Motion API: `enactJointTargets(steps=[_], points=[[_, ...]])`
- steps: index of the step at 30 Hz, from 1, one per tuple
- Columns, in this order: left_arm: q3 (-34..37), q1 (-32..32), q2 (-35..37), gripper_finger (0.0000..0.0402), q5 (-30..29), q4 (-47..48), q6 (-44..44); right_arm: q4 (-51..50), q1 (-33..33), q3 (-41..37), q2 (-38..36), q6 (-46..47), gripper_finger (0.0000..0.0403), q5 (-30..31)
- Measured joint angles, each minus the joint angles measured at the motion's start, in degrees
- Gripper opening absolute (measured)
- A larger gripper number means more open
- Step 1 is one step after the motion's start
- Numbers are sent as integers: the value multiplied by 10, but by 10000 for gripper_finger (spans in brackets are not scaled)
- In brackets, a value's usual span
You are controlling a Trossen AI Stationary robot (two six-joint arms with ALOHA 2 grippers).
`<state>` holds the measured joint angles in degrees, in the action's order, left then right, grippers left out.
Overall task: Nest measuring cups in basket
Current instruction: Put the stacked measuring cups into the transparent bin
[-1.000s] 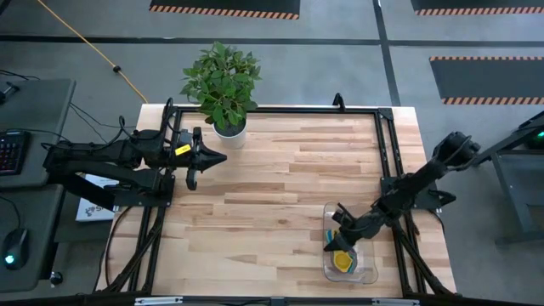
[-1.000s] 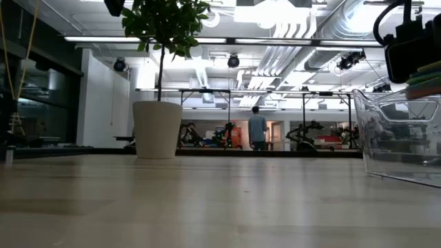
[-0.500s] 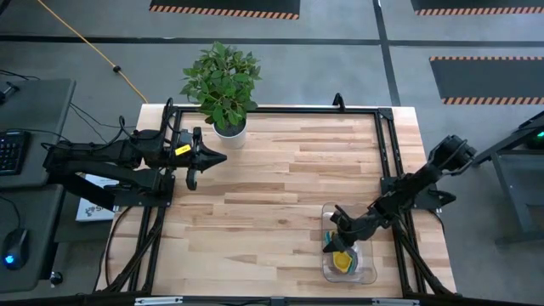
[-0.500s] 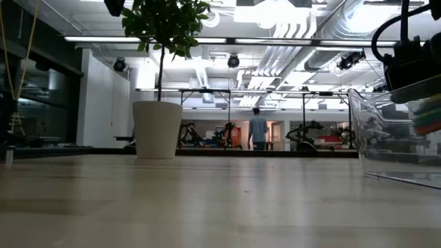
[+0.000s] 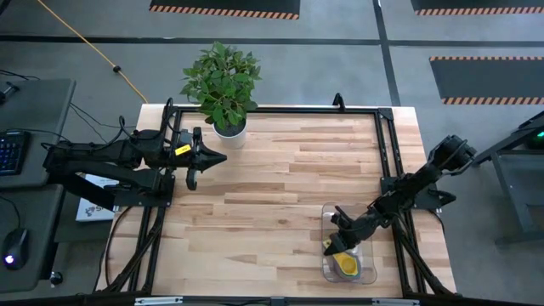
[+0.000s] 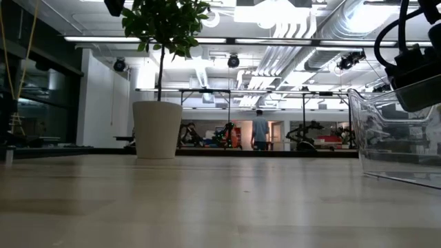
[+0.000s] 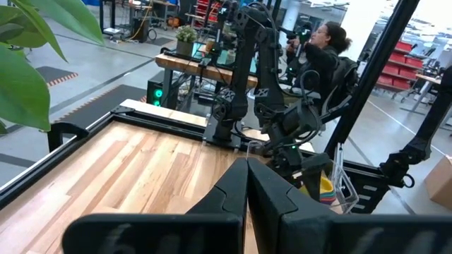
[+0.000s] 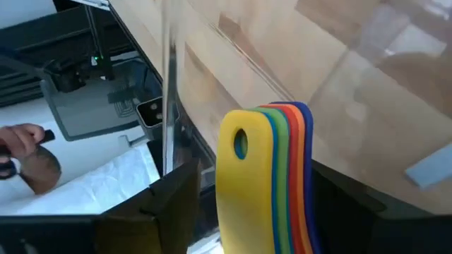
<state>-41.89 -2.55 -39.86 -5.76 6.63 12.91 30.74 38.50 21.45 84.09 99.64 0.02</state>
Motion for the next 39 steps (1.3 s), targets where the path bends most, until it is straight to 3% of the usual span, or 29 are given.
enactJointTargets(steps=[15,26,39], points=[[0,0,0,0,0,5,0,4,-3,0,-35,23,297,-22],[0,0,0,0,0,30,4,-126,-31,1,-56,17,300,-21],[0,0,0,0,0,30,5,-139,-67,1,-56,-20,300,-32]])
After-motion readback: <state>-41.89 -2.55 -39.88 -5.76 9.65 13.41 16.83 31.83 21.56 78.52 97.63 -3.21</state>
